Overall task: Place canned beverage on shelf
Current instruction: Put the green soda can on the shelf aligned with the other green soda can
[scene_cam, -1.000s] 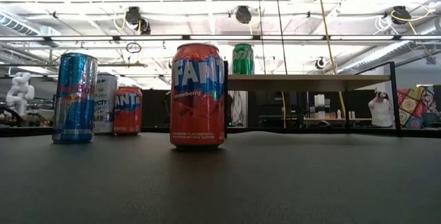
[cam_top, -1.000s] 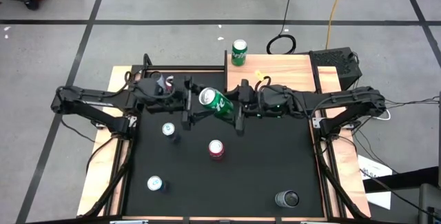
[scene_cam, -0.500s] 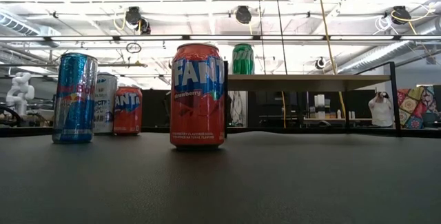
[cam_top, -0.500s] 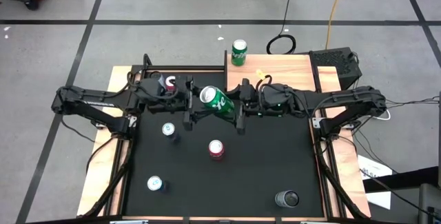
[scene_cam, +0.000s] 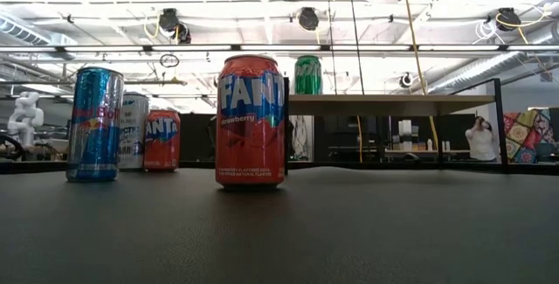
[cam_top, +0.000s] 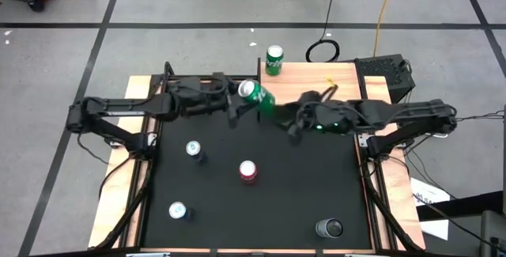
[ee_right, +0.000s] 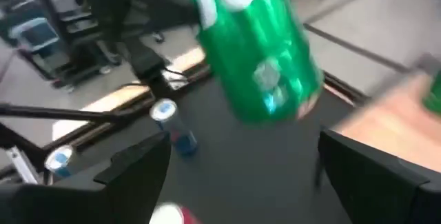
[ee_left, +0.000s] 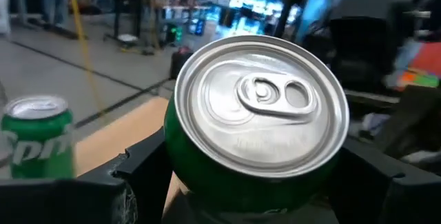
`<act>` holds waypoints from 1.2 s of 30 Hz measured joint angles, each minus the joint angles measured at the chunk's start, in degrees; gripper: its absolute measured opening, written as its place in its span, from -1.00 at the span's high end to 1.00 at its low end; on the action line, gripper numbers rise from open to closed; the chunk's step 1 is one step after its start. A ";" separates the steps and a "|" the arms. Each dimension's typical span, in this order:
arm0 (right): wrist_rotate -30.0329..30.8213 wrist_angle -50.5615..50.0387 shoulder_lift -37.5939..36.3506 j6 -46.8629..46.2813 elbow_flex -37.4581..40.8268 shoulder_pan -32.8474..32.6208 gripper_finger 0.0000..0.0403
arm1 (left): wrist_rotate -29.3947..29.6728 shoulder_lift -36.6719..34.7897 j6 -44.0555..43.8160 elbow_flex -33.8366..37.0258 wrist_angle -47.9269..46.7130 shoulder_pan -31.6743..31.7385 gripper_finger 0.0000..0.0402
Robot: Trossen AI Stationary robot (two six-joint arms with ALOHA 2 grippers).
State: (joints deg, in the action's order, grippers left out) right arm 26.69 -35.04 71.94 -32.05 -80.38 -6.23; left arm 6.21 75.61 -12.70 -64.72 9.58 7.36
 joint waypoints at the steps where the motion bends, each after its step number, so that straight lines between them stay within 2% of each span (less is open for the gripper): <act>1: 0.46 -3.80 -0.83 -1.86 0.13 0.00 -0.76 | -0.32 0.90 -0.01 -0.01 -0.24 0.91 -0.48; 5: 3.04 -12.27 -3.09 -7.30 0.17 0.19 -0.76 | -3.23 5.37 -0.13 -2.06 -2.10 5.05 -0.48; 9: 3.50 -15.52 -3.50 -10.08 0.15 0.10 -0.76 | -4.79 11.16 1.83 -8.17 -3.45 8.91 -0.48; 17: 3.48 -17.96 -2.53 -13.65 0.15 0.14 -0.76 | -7.63 22.31 6.87 -21.08 -19.27 12.56 -0.48; 26: 3.54 -18.87 -2.53 -15.30 0.15 0.12 -0.76 | -7.50 26.79 9.21 -21.76 -19.87 14.23 -0.48; 36: 3.66 -18.85 -2.51 -17.53 0.15 0.12 -0.76 | -3.96 29.18 9.23 -21.91 -17.98 14.42 -0.48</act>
State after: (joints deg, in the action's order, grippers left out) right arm 30.35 -53.89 69.43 -49.58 -80.23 -6.11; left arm 2.26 104.79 -3.47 -86.63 -8.40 21.78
